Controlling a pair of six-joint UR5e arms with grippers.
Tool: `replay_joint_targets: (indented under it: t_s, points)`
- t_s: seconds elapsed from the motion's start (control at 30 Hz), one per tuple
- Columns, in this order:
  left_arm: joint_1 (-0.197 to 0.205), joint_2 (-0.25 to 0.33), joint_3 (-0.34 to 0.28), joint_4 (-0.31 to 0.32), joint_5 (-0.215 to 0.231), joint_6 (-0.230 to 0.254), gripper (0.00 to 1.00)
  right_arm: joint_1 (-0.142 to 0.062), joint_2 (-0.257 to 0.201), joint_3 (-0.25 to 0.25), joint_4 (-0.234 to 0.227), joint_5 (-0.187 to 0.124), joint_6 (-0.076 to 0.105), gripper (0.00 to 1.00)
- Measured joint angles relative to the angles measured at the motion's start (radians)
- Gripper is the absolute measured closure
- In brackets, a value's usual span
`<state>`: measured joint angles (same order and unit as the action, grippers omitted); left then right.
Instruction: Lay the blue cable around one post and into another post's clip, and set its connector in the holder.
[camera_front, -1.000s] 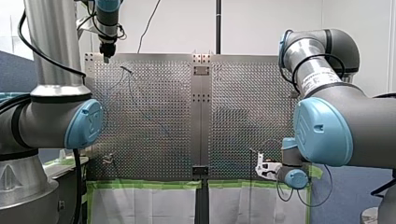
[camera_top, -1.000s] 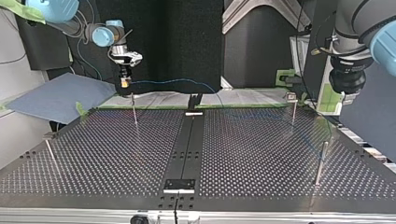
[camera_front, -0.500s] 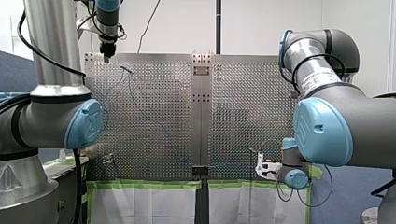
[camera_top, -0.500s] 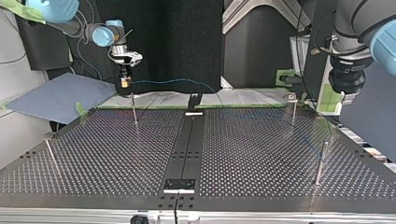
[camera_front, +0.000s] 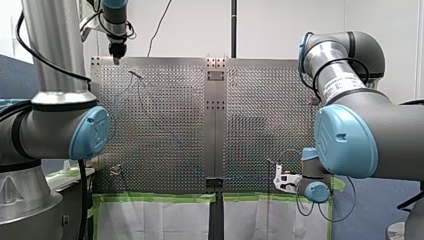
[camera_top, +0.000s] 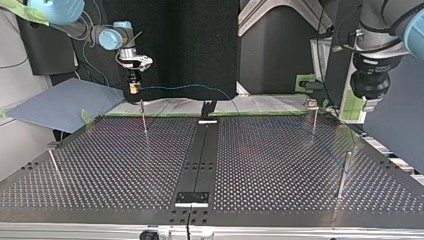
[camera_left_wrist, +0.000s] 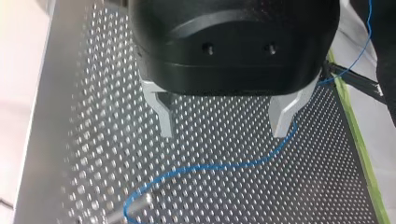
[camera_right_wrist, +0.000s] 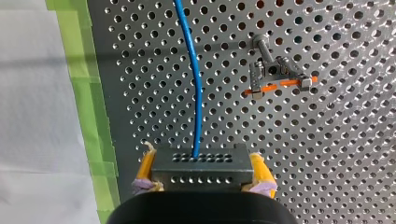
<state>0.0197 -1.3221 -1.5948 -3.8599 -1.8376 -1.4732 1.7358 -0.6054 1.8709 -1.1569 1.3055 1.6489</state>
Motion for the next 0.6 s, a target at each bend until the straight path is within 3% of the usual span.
replay_joint_targets:
  t_s: [0.3, 0.6]
  points:
    - [-0.018, 0.055, -0.044, 0.063, 0.077, -0.001, 0.0, 0.001, 0.0, 0.0, 0.001, 0.001, 0.0, 1.0]
    - [-0.044, 0.062, -0.121, 0.142, 0.156, 0.008, 0.0, 0.001, 0.0, -0.001, 0.001, 0.0, -0.001, 1.0]
